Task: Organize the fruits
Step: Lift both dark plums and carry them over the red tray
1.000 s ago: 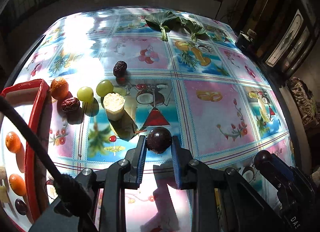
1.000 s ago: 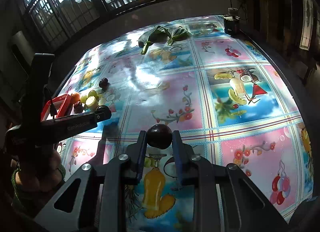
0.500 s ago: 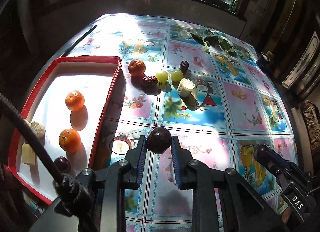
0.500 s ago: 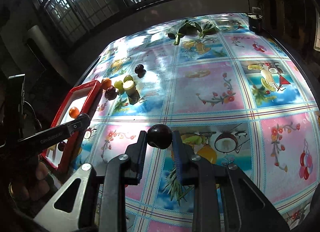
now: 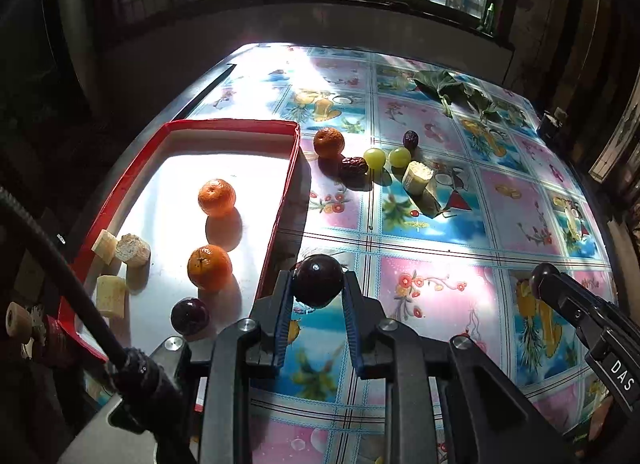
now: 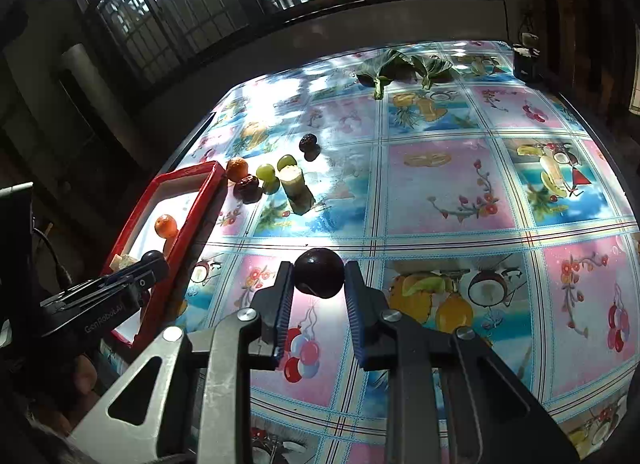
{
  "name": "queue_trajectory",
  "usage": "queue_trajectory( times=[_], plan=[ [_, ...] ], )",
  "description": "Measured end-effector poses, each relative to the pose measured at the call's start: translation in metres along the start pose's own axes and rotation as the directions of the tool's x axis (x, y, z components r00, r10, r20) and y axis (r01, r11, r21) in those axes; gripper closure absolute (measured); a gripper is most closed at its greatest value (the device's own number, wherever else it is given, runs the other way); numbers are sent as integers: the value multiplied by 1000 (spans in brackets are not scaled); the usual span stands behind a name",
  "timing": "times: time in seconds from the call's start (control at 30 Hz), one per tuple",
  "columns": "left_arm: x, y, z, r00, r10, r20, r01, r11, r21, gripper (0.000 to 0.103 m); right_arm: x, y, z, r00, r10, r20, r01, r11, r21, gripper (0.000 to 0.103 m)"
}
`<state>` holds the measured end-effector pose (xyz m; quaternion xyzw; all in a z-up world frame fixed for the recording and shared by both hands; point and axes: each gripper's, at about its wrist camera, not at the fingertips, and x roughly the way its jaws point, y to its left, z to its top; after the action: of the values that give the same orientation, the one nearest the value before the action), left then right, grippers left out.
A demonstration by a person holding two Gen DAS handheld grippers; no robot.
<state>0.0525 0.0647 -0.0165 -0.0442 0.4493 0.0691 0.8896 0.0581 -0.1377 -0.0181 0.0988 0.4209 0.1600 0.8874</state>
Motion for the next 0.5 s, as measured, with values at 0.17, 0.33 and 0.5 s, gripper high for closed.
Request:
queue_trajectory(
  times=[0.17, 0.33, 0.5],
  plan=[
    [-2, 7, -1, 1000, 27, 8, -27, 1000, -5, 79, 7, 13, -5, 1000, 14, -22, -14, 1000, -22, 76],
    [-3, 7, -2, 999, 34, 14, -34, 999, -3, 79, 9, 24, -8, 1000, 10, -28, -11, 999, -48, 76],
    [-5, 3, -4, 999, 33, 21, -33, 999, 12, 79, 7, 29, -8, 1000, -12, -16, 11, 998, -69, 76]
  ],
)
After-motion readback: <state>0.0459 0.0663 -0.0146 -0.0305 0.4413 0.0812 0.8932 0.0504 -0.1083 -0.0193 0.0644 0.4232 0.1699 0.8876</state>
